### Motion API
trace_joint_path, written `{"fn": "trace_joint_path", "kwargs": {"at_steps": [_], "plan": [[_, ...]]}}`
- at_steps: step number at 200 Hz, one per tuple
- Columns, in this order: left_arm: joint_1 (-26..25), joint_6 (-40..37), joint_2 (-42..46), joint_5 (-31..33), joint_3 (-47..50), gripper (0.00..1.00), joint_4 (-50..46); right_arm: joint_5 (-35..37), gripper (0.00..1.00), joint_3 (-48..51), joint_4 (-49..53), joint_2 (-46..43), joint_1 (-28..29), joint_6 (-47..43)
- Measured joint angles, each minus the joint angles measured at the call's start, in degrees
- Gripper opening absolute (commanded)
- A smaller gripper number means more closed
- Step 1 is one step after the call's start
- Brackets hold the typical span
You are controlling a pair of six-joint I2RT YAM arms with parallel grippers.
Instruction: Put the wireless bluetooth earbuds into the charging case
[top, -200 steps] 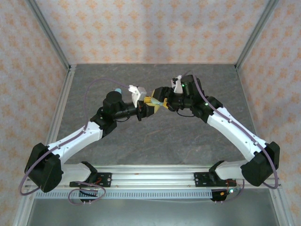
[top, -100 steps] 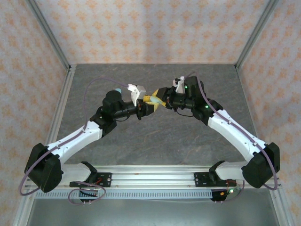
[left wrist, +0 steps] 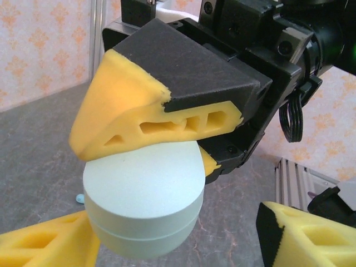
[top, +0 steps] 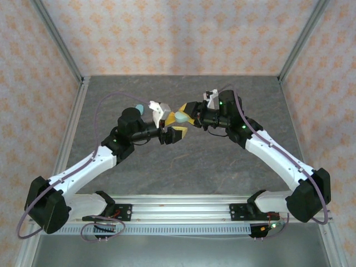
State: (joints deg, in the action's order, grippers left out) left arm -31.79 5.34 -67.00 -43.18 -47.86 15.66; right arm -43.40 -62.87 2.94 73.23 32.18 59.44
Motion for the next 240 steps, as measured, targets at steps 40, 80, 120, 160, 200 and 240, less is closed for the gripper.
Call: {"fn": "trace_joint_path", "kwargs": {"at_steps": [40,80,120,160,200,240], "plan": [[0.0,-3.2,4.5,4.5,0.1,0.80,-4.9,-0.1,0.17,0.0,-0.4,1.3,-1.3,-0.4],[0.9,-7.4,11.3,13.7,0.7,0.81,-12.4,2.8,0.18,-2.5,5.1,7.0,-2.7,-7.3],[3.2,-8.3,15.3,22.4,3.5,0.80,-19.2,4.5,0.18,-10.8,9.3,20.9,-3.4,-15.0],[5.1,-5.7,17.3,29.2,7.3,0.83,-22.7,4.4,0.18,-19.9,10.5,37.9,-6.1,-18.9],[9.1,-0.1,19.0,32.4,12.6,0.83,-22.7,4.4,0.18,-27.4,12.3,50.8,-8.6,-21.8],[12.1,5.4,16.4,33.2,13.3,0.83,-22.8,6.0,0.23,-35.6,14.1,57.6,-8.9,-26.1]]}}
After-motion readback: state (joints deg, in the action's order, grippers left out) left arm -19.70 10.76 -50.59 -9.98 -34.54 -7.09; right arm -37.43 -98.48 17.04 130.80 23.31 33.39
